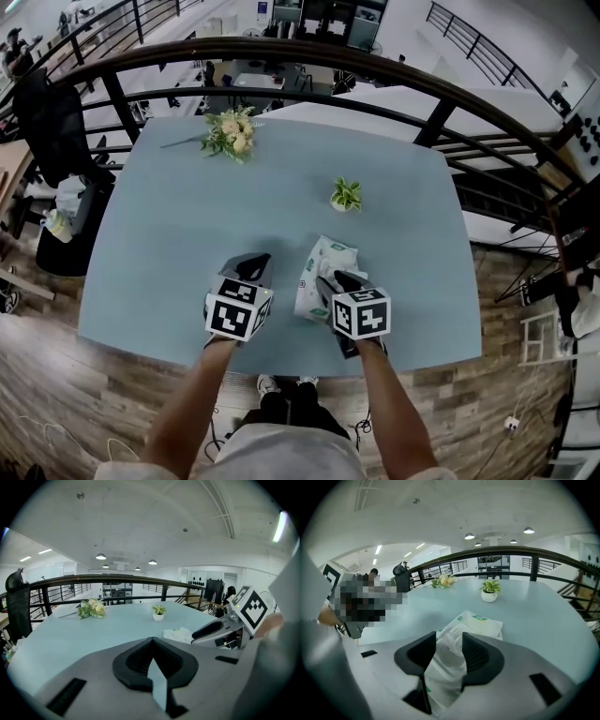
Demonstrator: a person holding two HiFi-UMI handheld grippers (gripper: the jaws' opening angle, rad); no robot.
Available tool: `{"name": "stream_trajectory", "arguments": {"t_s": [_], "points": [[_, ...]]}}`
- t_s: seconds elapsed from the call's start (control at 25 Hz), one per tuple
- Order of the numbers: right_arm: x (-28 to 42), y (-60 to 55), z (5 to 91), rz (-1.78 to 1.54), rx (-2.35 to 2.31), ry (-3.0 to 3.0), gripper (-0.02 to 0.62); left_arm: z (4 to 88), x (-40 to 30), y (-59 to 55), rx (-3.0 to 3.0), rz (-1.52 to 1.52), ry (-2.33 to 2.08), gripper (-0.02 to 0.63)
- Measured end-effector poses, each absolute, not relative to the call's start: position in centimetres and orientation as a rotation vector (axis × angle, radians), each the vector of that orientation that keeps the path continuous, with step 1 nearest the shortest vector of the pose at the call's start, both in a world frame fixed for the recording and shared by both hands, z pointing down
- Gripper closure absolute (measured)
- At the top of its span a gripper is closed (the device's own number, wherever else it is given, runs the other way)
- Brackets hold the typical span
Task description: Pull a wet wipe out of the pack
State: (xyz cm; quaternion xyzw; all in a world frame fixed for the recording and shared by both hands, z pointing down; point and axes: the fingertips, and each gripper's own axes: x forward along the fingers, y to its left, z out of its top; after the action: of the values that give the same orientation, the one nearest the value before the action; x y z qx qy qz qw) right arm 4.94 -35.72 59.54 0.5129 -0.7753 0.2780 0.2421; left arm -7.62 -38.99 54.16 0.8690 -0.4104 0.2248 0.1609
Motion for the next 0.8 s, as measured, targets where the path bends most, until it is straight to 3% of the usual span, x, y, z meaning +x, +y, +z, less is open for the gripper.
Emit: {"name": "stream_trajectory", "arguments": {"t_s": [0.8], "points": [[4.7,-35.7,59.7,0.885,1.437,-2.168,0.56,55.0,-9.0,-37.9,2.421,0.648,-1.231,0.612]]}}
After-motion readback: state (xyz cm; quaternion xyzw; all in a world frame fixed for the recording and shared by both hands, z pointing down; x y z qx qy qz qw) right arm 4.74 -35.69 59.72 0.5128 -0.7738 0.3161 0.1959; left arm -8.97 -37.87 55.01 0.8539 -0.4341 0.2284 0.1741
